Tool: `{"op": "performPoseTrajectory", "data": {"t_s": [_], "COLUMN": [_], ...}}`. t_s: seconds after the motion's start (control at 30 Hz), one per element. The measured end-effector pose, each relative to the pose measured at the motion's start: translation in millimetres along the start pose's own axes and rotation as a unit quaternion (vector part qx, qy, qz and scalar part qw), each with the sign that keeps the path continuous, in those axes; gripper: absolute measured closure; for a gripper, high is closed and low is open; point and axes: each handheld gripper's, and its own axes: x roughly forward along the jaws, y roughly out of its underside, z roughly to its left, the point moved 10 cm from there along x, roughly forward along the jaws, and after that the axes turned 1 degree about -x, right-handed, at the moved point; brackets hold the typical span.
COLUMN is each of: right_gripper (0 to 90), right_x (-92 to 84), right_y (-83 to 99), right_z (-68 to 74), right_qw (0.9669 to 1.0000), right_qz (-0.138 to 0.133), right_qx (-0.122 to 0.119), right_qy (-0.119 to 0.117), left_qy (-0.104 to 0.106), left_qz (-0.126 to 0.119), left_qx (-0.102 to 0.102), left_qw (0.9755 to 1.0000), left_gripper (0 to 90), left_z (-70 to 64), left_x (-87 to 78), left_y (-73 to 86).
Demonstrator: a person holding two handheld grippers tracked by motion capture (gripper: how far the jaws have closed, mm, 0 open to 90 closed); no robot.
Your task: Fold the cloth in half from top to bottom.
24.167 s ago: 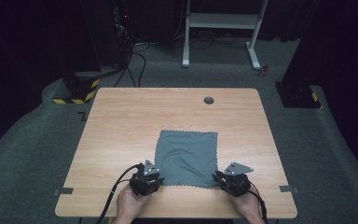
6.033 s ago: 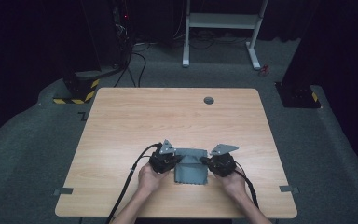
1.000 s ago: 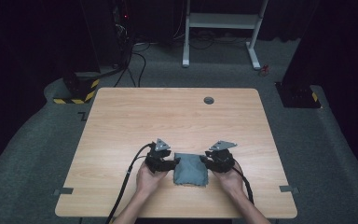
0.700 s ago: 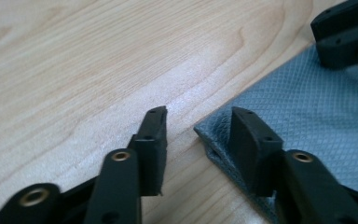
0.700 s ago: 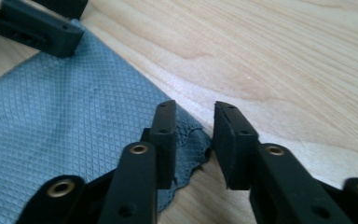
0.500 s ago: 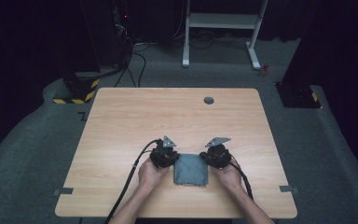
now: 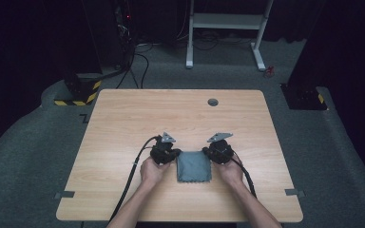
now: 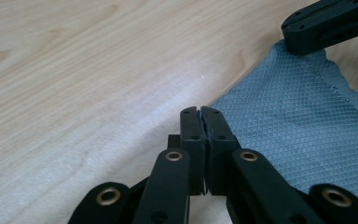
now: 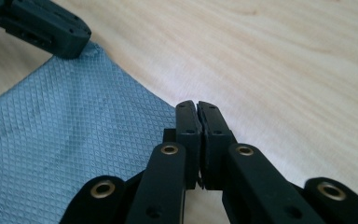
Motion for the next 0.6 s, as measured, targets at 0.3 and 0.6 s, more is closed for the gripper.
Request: {"op": "performPoseTrajectory", "data": {"t_s": [0.3,0.6], "right_gripper": [88.3,88.1], "right_x": [13.1,22.7], "right_y": [-16.8,-20.4], "right_z": [-15.8,-21.6], "right_qw": [0.9997,0.9994], "right_qz": [-0.009,-0.006], "right_qx": [0.015,0.026], "right_qy": [0.017,0.023], "left_qy": [-0.017,-0.022], "left_qz": [-0.009,-0.01], "left_qx": [0.0,-0.011], "left_qw": [0.9998,0.9996], "left_gripper": [87.9,86.6], "left_z": [16.8,24.9], "left_x": [9.5,17.7], "left_y": [-17.0,-16.2]}}
